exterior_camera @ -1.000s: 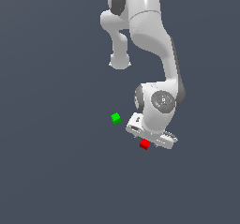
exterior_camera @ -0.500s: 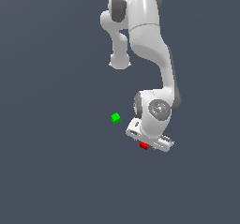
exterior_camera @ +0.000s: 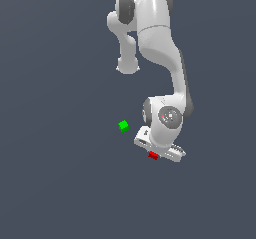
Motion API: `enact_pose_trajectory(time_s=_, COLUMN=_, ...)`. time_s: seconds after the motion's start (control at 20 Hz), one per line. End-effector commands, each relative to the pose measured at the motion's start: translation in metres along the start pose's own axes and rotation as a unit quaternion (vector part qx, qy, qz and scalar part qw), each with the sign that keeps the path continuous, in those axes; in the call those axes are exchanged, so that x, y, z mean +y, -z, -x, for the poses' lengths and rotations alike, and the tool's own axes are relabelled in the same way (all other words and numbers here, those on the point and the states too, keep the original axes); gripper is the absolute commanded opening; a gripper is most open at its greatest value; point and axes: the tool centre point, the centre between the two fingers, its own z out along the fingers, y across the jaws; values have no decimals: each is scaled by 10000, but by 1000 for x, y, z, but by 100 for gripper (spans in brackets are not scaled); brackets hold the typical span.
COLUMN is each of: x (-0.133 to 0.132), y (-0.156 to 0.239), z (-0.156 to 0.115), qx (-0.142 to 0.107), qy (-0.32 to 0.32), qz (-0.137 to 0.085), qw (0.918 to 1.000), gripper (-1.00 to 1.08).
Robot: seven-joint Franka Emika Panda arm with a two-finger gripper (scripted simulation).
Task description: Stack the red cube on top of the green cube.
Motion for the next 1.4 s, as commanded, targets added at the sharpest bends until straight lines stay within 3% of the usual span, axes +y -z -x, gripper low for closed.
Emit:
enact_pose_trajectory(time_s=0.0, x=0, y=0, z=0, qx=2, qy=1, qz=-2, qw=10000, gripper=-100)
enact_pose_trajectory(time_s=0.4, x=0, y=16, z=1, qx=1, qy=0, qz=0, qw=10000, gripper=-100)
enact_pose_trajectory(time_s=1.0, x=1, y=91, z=1, qx=2, qy=-1, qz=-2, qw=10000, gripper=-100)
enact_pose_trajectory(time_s=1.35, x=0, y=100, z=0, qx=7, qy=0, qz=-5, qw=10000, gripper=-100)
